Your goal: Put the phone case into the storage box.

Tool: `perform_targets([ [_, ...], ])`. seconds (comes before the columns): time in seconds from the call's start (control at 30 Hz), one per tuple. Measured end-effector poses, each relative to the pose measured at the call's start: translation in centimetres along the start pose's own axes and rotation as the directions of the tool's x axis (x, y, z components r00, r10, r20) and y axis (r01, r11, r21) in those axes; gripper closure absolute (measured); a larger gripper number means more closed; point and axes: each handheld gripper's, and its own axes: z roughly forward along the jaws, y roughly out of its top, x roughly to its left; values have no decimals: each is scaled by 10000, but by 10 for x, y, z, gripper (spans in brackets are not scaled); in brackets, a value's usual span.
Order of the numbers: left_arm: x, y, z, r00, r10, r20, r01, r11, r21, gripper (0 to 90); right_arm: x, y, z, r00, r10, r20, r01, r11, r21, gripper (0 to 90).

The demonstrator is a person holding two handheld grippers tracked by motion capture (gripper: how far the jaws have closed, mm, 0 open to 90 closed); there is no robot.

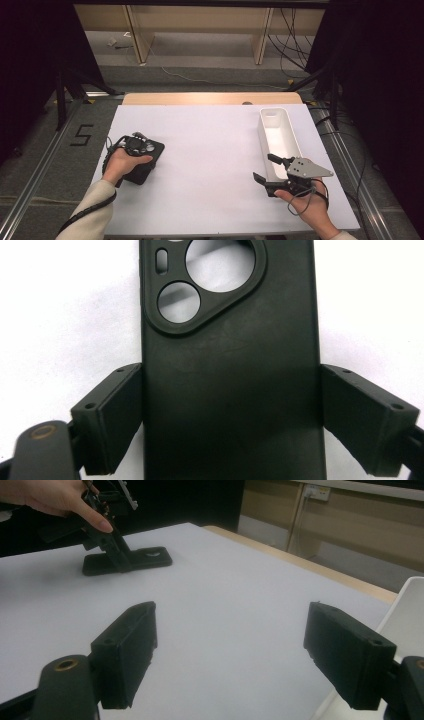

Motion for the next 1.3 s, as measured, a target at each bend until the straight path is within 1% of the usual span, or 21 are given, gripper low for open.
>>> perform_targets([
  [0.53,0,-2,0,10000,-61,30,62,9998,-165,139,0,0,0,10000,-5,20,5,10000,8,223],
  [0.67,1,-3,-1,9999,-159,64,160,9995,-256,143,0,0,0,10000,-30,13,30,10000,9,223],
  [0.77,2,-3,-1,9994,-306,153,310,9991,-301,144,0,0,0,10000,-24,9,24,10000,-2,223],
  [0.87,4,-4,-2,9988,-402,276,414,9982,-442,145,0,0,0,10000,-12,3,12,10000,17,223],
  [0.9,4,-4,-4,9987,-408,320,426,9974,-580,145,0,0,0,10000,-13,3,13,10000,15,223],
  [0.93,4,-4,-4,9987,-408,320,426,9974,-580,145,0,0,0,10000,-13,3,13,10000,15,223],
  [1.03,3,-3,-8,9990,-369,253,388,9959,-818,146,0,0,0,10000,-24,15,24,10000,-1,223],
  [1.17,0,-3,-15,9992,-357,181,377,9907,-1306,146,0,0,0,10000,-10,25,10,10000,-10,223],
  [1.3,-1,-3,-21,9992,-347,207,378,9836,-1765,146,0,0,0,10000,-11,26,11,10000,-18,223],
])
